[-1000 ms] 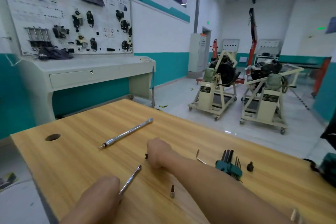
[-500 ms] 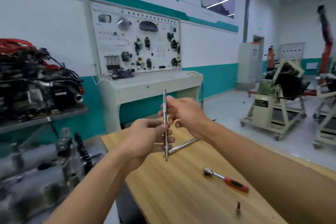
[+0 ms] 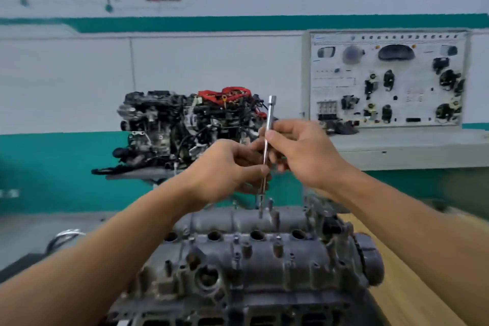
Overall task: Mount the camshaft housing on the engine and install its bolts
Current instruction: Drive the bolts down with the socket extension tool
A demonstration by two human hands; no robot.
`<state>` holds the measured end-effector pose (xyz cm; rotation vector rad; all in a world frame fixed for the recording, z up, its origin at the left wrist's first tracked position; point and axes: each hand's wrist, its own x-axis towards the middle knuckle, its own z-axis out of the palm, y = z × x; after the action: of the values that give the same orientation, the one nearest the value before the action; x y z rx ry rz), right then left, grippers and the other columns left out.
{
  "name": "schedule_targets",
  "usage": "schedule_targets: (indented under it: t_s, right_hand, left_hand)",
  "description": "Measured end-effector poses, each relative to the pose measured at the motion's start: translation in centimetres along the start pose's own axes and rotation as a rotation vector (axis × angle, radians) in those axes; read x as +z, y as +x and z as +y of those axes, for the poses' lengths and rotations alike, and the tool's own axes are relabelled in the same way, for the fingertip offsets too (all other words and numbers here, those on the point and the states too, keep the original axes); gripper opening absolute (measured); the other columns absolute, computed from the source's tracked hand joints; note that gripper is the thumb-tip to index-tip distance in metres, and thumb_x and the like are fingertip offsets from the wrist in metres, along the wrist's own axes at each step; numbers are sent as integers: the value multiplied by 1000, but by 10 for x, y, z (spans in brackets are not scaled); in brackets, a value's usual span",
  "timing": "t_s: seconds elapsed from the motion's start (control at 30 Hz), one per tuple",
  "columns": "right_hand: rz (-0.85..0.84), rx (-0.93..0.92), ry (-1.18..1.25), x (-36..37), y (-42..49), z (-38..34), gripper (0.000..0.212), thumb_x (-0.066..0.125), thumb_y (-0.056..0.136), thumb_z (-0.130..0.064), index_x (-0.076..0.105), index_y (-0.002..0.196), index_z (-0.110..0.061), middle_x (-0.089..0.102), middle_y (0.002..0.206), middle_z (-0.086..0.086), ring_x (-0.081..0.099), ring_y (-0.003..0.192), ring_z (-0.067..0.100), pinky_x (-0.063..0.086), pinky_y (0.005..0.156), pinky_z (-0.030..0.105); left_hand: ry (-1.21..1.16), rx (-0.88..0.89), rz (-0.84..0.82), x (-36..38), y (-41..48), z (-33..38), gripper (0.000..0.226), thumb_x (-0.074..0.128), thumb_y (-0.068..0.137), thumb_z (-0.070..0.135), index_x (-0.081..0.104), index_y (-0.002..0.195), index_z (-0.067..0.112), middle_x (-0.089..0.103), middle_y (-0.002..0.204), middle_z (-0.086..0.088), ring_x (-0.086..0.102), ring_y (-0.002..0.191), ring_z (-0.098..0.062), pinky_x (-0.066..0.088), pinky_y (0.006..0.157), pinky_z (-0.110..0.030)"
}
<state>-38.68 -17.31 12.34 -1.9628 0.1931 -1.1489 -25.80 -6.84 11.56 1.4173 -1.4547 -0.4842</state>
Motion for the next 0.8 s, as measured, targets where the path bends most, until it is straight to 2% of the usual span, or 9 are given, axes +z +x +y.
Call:
schedule_targets:
  t_s: [0.1,0.23,0.33,0.43,0.53,0.63,0.67,0.7,0.8]
  right_hand:
    - [-121,-77,13,60,20,13,33,51,100,-10,70,74,-17,70,73,19,52,53,14,42,45,23]
    - [-265,-189,-58,124,33,29,22,50,100,-8,67,87,-1,58,55,-2,48,47,5,42,48,21]
    - [-297,-201,2,149,44,39,22,50,100,-4,66,85,-3,56,50,-10,47,46,2,42,49,18]
    - [-329,-204,59,168,56,41,23,48,100,-2,66,86,-1,58,48,-16,52,44,-2,40,48,9]
    - [-337,-182,121,185,64,42,20,49,100,-1,66,89,1,64,56,-11,54,47,-3,41,49,8]
    - [-319,-156,167,199,62,52,20,50,100,-2,66,89,5,67,76,25,50,50,4,41,49,16]
    - [-318,-134,199,201,60,57,20,50,100,-2,65,89,5,64,79,32,48,49,8,40,47,18]
    - [-320,-107,242,203,58,61,19,49,100,-1,65,90,5,63,78,31,46,47,9,40,45,18]
    - [-325,-62,317,205,55,69,17,48,100,2,63,91,1,63,72,11,44,45,8,37,43,18]
  left_hand:
    - [97,-8,88,-52,-24,-30,8,72,88,9,77,95,10,79,89,-10,73,79,-16,62,72,-28]
    - [223,34,238,-90,-47,-70,7,79,83,14,78,89,11,78,82,-9,67,73,-7,60,71,-25]
    - [228,63,351,-103,-51,-94,10,79,83,17,77,89,10,75,76,-7,61,68,-5,56,69,-22]
    - [180,84,453,-114,-52,-109,5,78,83,17,78,89,18,79,83,-3,67,72,-6,58,71,-22]
    - [170,95,556,-122,-55,-120,11,78,83,20,78,87,30,78,77,3,68,70,-3,60,68,-25]
    - [218,72,591,-125,-62,-128,9,78,84,24,78,86,33,76,71,5,62,62,0,58,64,-30]
    - [237,58,592,-123,-63,-131,8,78,84,24,79,83,32,75,69,6,60,61,2,57,63,-31]
    - [255,48,598,-120,-64,-133,7,78,84,23,79,80,29,75,67,9,60,61,6,56,62,-29]
    - [301,49,612,-108,-67,-137,16,77,86,19,76,75,31,74,67,18,59,62,14,48,60,-11]
